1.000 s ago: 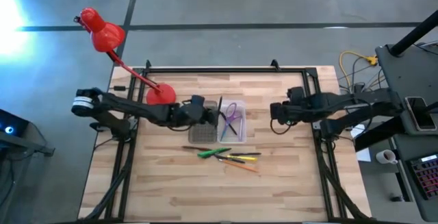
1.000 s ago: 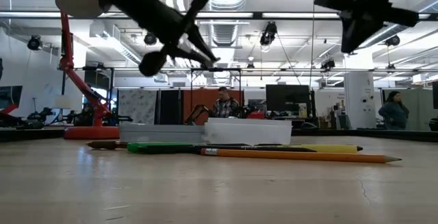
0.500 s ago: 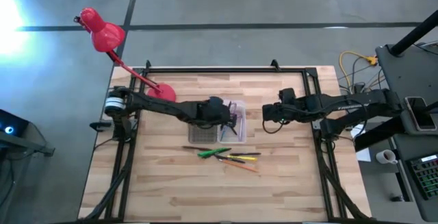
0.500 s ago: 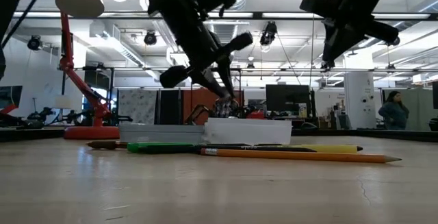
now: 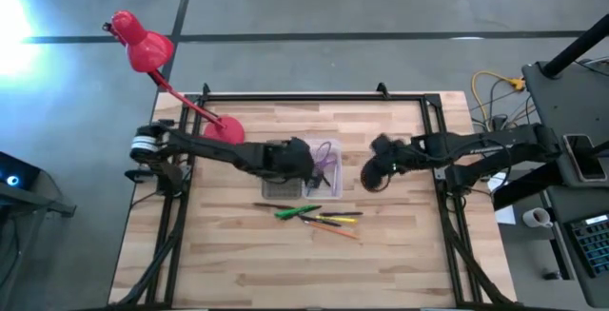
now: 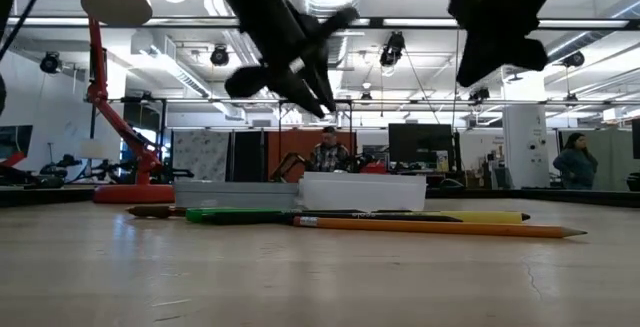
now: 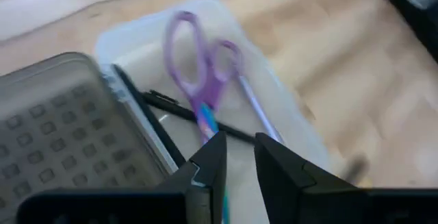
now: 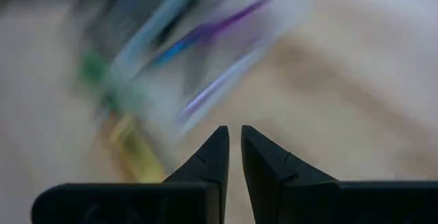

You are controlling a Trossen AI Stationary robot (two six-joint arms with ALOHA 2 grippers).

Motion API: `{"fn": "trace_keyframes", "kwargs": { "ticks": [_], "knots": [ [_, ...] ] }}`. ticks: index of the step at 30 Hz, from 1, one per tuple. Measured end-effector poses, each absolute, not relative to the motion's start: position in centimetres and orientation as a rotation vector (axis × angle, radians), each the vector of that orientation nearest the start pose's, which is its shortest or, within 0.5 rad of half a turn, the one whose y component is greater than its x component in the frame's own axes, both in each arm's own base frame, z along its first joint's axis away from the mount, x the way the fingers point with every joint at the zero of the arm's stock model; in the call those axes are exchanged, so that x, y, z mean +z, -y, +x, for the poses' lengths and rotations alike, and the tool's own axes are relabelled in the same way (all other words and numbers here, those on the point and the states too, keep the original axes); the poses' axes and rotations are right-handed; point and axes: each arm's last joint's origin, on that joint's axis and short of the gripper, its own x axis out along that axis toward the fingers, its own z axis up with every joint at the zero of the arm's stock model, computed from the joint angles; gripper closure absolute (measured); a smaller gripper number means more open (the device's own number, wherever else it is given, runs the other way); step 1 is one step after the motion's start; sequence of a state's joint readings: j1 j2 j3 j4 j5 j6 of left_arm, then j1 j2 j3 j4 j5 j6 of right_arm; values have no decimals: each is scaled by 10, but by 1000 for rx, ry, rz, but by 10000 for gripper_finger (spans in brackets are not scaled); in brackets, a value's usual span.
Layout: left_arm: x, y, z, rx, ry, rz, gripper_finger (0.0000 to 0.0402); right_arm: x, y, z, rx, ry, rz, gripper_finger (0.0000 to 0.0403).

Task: Pick & place school supplies into a supply box
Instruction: Put the middle right black pen into the supply box

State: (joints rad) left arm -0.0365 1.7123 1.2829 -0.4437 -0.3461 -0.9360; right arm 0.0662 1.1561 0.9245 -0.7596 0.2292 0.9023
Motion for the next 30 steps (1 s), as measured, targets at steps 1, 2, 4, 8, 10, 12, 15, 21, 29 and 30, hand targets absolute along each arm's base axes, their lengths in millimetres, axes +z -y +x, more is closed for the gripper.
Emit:
{"fn": "trace_keyframes", "kwargs": {
  "ticks": [1,2,4,8,10,12,15,21,29,30],
  "knots": [
    [248,11,361,623,-655,-673,341,264,-13,222,-450,-880,656,369],
    [251,18,354,591,-663,-646,341,261,-19,225,-350,-915,634,369],
    [256,31,341,543,-669,-623,341,251,-31,227,-247,-996,577,369],
    [255,50,313,482,-669,-598,341,228,-46,235,-184,-1114,467,356],
    [249,57,300,476,-650,-594,340,214,-52,244,-180,-1151,444,341],
    [241,59,290,480,-616,-628,340,201,-58,254,-169,-1167,428,321],
    [227,60,277,481,-553,-744,340,185,-70,265,-137,-1238,351,288],
    [203,61,255,479,-476,-881,340,164,-93,276,-81,-1340,196,246],
    [193,67,243,453,-494,-868,340,150,-100,290,-156,-1316,46,250],
    [193,68,242,453,-500,-864,340,148,-100,291,-158,-1318,45,254]
  ]
}}
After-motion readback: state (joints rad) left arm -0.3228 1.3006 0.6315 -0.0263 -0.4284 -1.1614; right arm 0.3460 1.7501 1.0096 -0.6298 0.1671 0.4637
